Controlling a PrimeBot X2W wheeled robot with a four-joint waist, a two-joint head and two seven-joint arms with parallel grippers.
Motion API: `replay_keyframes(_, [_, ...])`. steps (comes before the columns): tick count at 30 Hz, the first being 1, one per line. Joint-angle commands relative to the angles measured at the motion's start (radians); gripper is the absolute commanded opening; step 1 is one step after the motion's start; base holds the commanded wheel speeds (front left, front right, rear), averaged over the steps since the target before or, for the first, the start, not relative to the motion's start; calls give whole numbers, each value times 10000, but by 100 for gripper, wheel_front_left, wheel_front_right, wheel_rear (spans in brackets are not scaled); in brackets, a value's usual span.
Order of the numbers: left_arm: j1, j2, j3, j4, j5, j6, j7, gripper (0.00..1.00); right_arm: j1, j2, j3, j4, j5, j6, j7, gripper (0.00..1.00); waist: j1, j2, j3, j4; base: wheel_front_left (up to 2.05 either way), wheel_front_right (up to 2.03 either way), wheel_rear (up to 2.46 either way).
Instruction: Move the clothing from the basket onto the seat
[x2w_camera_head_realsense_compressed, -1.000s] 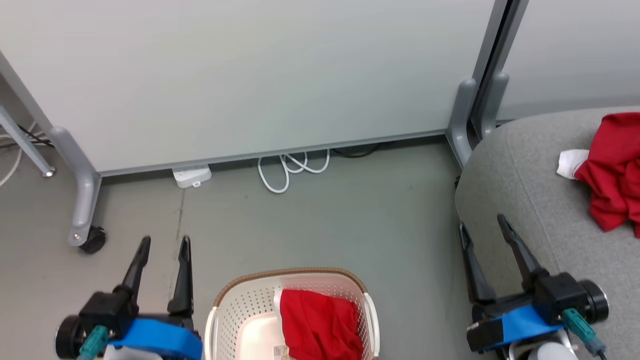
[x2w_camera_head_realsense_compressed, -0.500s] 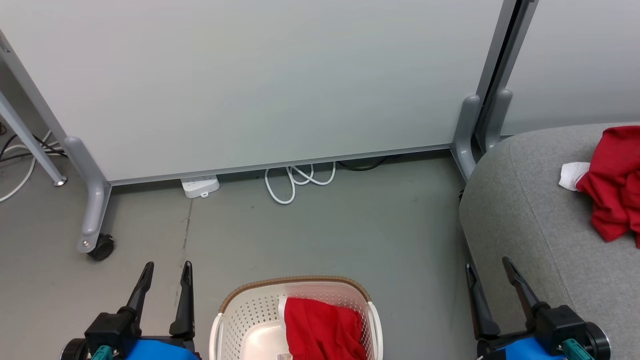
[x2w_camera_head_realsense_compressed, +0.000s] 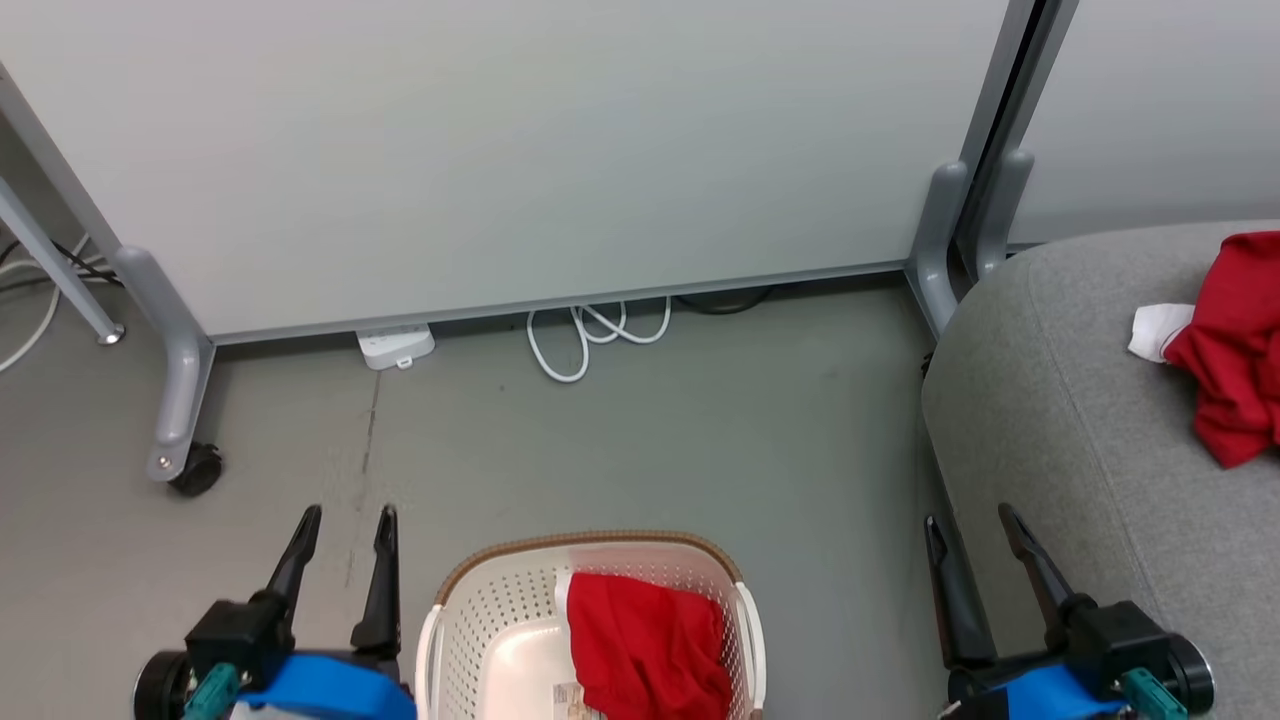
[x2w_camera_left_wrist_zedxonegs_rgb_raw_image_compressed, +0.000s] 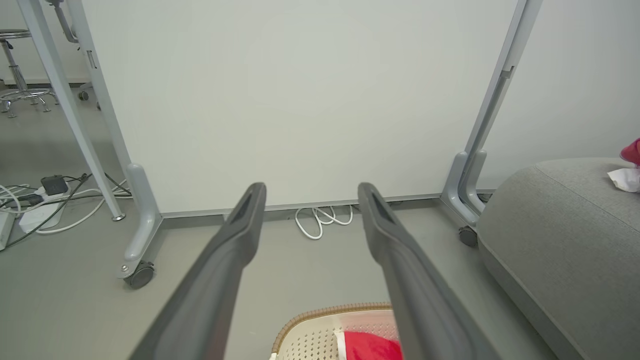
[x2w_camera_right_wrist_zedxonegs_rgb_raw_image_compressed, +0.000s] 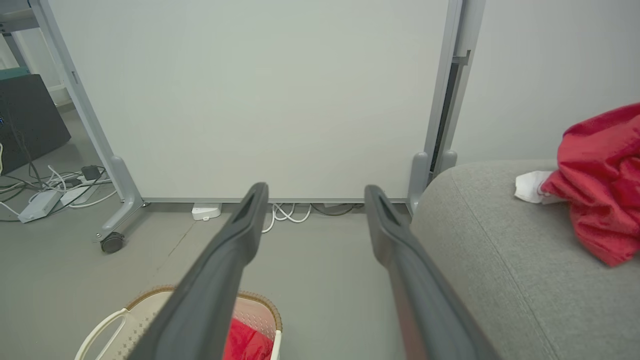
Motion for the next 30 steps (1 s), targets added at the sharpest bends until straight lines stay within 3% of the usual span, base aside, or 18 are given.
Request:
replay_keyframes(1, [-238, 11, -34, 69, -41, -62, -33, 100, -209, 36, 39, -51, 33, -10, -9, 100, 0, -1, 189, -39, 0, 0, 0])
replay_keyframes(10, [-2435, 123, -953, 1789, -166, -210, -33, 100, -1459, 33, 333, -320, -216, -10, -9, 100, 0, -1, 1970, -561, 0, 0, 0])
replay_keyframes(20, [-4727, 735, -3004, 4155, -840, -211, -33, 100, -3101, 32, 539, -848, -351, -10, -9, 100, 0, -1, 4228, -1285, 0, 0, 0])
replay_keyframes(30, [-6533, 1036, -5012, 6631, -1412, -202, -33, 100, -4297, 31, 503, -1357, -752, -10, -9, 100, 0, -1, 6302, -1459, 0, 0, 0])
